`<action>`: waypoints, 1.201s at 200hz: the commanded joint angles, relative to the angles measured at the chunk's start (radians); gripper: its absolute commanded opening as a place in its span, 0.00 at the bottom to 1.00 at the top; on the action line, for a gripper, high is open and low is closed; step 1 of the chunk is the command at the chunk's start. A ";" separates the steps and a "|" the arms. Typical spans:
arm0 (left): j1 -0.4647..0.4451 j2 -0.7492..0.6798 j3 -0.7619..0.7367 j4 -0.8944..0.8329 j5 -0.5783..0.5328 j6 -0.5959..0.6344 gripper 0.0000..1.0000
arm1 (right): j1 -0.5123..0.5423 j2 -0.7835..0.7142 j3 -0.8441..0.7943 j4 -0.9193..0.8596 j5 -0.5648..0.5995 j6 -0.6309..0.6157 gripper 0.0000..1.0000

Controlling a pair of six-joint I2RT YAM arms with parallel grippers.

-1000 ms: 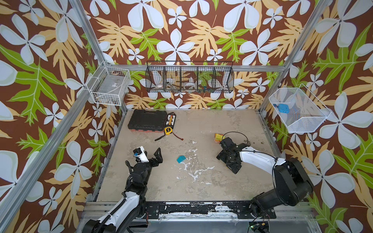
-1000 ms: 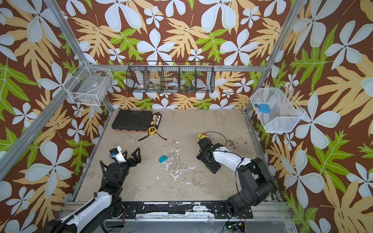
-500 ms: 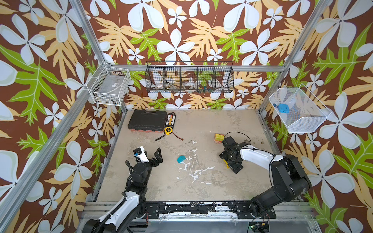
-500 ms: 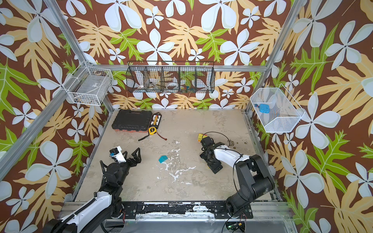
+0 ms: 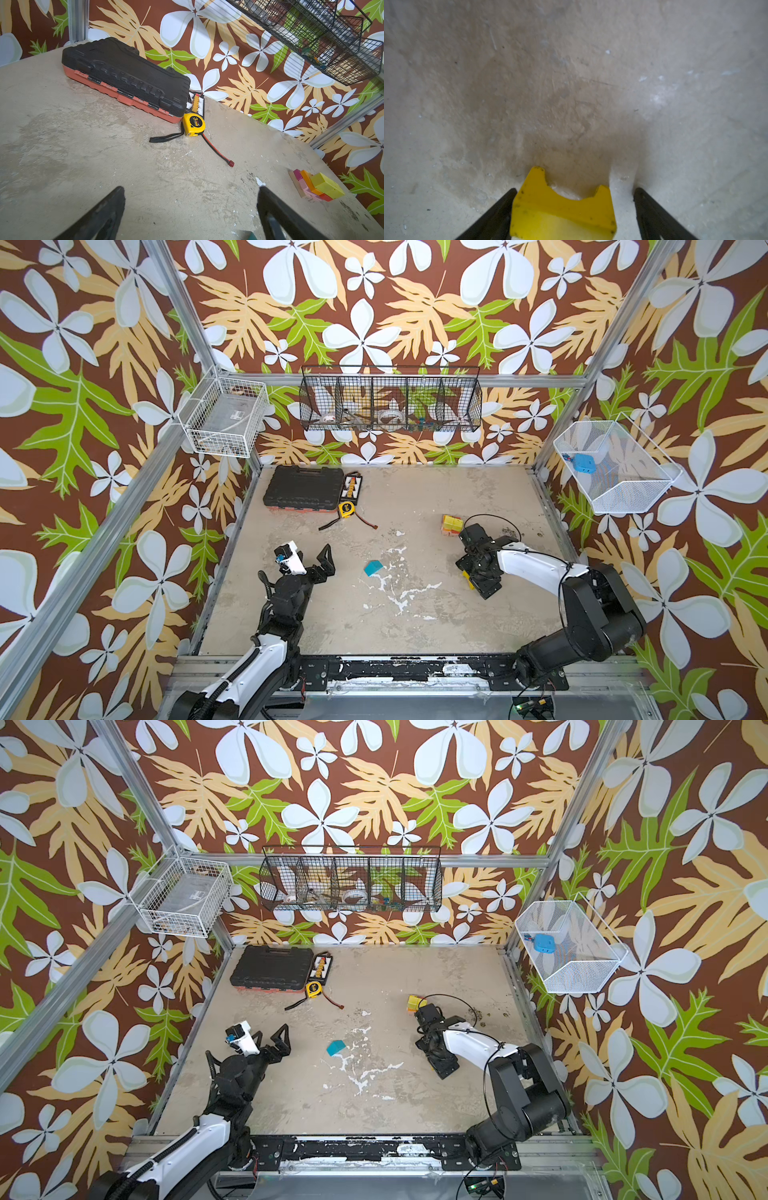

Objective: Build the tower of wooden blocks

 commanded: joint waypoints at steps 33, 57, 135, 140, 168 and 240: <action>0.002 -0.004 0.002 0.039 0.004 -0.002 1.00 | 0.001 -0.048 -0.026 -0.022 -0.007 0.024 0.77; 0.001 -0.004 0.002 0.039 0.004 -0.003 1.00 | 0.000 -0.057 -0.038 -0.016 -0.019 0.016 0.75; 0.002 -0.003 0.001 0.039 0.004 -0.003 1.00 | 0.002 -0.029 -0.027 -0.017 -0.022 -0.071 0.46; 0.001 -0.004 0.002 0.038 0.004 -0.002 1.00 | 0.000 -0.032 -0.026 -0.022 -0.015 -0.077 0.44; 0.001 -0.004 0.001 0.040 0.003 -0.003 1.00 | 0.002 -0.068 -0.017 -0.041 0.029 -0.133 0.28; 0.002 0.026 -0.008 0.109 0.156 0.039 1.00 | 0.001 -0.321 0.046 0.119 0.091 -0.671 0.21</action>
